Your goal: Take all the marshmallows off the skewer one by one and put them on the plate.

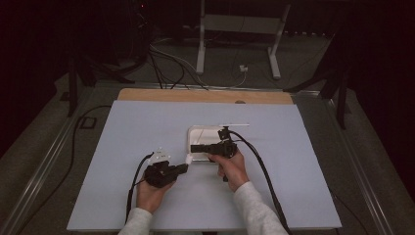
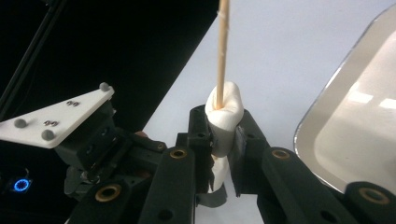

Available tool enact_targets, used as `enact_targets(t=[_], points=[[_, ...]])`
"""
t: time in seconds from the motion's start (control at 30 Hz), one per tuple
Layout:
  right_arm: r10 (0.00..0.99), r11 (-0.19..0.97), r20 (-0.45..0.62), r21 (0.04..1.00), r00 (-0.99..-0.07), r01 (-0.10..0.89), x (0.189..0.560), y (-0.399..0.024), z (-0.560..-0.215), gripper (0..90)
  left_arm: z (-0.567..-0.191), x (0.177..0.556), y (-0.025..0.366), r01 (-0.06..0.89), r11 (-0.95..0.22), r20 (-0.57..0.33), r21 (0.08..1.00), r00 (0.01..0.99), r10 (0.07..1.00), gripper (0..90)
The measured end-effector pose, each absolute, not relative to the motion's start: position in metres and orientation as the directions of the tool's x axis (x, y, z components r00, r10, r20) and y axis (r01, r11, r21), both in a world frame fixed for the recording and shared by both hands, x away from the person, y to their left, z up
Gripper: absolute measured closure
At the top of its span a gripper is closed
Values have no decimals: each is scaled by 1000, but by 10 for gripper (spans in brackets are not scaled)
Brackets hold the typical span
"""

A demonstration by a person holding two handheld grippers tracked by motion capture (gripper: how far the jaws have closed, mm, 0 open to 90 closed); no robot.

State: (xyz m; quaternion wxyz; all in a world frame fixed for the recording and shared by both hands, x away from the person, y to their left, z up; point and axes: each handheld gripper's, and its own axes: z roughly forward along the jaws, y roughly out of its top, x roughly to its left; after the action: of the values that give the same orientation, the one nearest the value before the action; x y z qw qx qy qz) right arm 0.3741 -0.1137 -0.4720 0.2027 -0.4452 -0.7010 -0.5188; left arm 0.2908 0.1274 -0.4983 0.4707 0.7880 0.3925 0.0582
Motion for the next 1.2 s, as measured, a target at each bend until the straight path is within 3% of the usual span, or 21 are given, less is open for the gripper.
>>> enact_targets(t=[0.4,0.43,0.47,0.5,0.87,0.97,1.03,1.2], points=[[419,6,763,541,-493,841,378,-122,-467,799,-498,290,128,553,-294,-234,780,693,682,900],[415,-15,768,541,-487,841,379,-124,-465,802,-501,288,127,551,-331,-194,766,689,699,900],[406,-90,787,540,-464,837,384,-138,-458,802,-504,288,130,560,-310,-225,768,690,688,900],[406,-90,787,540,-464,837,384,-138,-458,802,-503,287,132,556,-281,-252,782,695,674,900],[433,-90,773,549,-464,831,391,-154,-451,800,-496,286,129,526,-301,-221,795,714,665,900],[425,-156,786,553,-450,818,394,-161,-448,808,-502,285,128,536,-363,-170,762,706,688,900],[406,-239,807,546,-428,803,399,-179,-439,809,-504,285,136,552,-330,-202,766,693,692,900],[498,-176,739,599,-455,781,401,-197,-427,802,-499,286,142,557,-259,-251,789,678,691,900]])
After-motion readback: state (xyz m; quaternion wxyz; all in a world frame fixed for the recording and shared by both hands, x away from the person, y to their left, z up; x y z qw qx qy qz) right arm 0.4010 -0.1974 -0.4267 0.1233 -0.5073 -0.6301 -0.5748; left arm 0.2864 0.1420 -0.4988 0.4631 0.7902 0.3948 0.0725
